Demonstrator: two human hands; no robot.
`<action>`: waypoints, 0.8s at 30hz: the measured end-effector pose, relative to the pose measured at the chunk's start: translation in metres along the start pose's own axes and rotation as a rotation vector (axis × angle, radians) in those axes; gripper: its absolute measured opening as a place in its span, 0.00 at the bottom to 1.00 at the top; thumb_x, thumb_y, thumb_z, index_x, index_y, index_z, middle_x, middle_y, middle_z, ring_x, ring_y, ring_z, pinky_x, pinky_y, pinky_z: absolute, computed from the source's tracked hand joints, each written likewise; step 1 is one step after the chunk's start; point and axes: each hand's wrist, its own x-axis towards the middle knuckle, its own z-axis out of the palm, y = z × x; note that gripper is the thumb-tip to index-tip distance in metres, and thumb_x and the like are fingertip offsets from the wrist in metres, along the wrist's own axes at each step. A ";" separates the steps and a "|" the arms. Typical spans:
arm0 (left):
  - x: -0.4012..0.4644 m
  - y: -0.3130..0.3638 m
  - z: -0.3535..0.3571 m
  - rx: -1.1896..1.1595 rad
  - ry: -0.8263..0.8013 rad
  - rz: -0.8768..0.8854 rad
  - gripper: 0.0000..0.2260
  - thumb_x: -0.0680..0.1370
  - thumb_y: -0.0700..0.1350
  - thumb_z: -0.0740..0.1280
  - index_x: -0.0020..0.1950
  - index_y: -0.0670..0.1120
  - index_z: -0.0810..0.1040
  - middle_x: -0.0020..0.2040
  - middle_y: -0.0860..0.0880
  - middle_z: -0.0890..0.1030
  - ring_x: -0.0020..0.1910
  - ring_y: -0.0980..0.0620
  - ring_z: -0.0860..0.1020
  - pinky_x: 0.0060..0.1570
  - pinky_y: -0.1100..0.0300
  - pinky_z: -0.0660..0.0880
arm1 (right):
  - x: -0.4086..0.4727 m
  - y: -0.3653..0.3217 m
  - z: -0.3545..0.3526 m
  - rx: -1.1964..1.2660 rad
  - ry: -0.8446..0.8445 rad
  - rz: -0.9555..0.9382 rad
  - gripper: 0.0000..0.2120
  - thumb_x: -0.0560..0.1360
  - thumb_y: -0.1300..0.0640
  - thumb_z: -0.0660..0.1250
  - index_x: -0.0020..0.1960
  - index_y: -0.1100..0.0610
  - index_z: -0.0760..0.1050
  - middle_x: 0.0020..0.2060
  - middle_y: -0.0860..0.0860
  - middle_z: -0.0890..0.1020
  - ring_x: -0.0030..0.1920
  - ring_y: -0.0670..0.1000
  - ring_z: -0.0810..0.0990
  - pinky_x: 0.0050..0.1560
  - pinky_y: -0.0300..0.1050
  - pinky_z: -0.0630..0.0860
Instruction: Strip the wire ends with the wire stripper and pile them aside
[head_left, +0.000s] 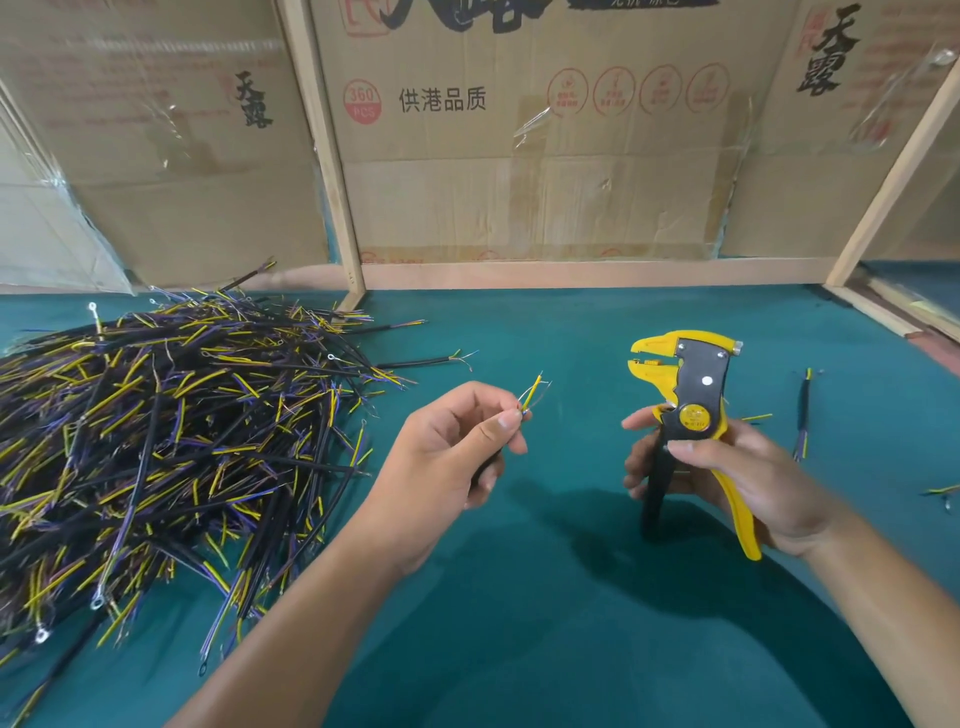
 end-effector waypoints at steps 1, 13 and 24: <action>0.000 0.000 0.000 0.001 -0.005 0.005 0.04 0.78 0.49 0.68 0.46 0.51 0.80 0.39 0.49 0.79 0.28 0.53 0.67 0.25 0.65 0.62 | -0.001 -0.001 -0.001 -0.019 -0.016 0.010 0.15 0.76 0.60 0.63 0.59 0.58 0.81 0.50 0.67 0.82 0.52 0.68 0.83 0.51 0.55 0.81; 0.002 -0.003 -0.002 0.041 -0.003 0.035 0.02 0.80 0.46 0.66 0.48 0.53 0.75 0.42 0.51 0.79 0.27 0.54 0.66 0.26 0.67 0.63 | 0.000 -0.016 0.046 0.197 -0.027 0.180 0.07 0.75 0.59 0.68 0.49 0.62 0.81 0.39 0.62 0.77 0.41 0.63 0.79 0.48 0.64 0.80; 0.003 -0.001 -0.006 0.198 -0.006 0.105 0.11 0.77 0.56 0.65 0.40 0.50 0.75 0.39 0.49 0.77 0.31 0.53 0.65 0.31 0.67 0.63 | -0.016 0.000 0.046 0.260 -0.275 0.285 0.12 0.73 0.56 0.71 0.51 0.63 0.78 0.40 0.63 0.76 0.40 0.62 0.78 0.51 0.66 0.77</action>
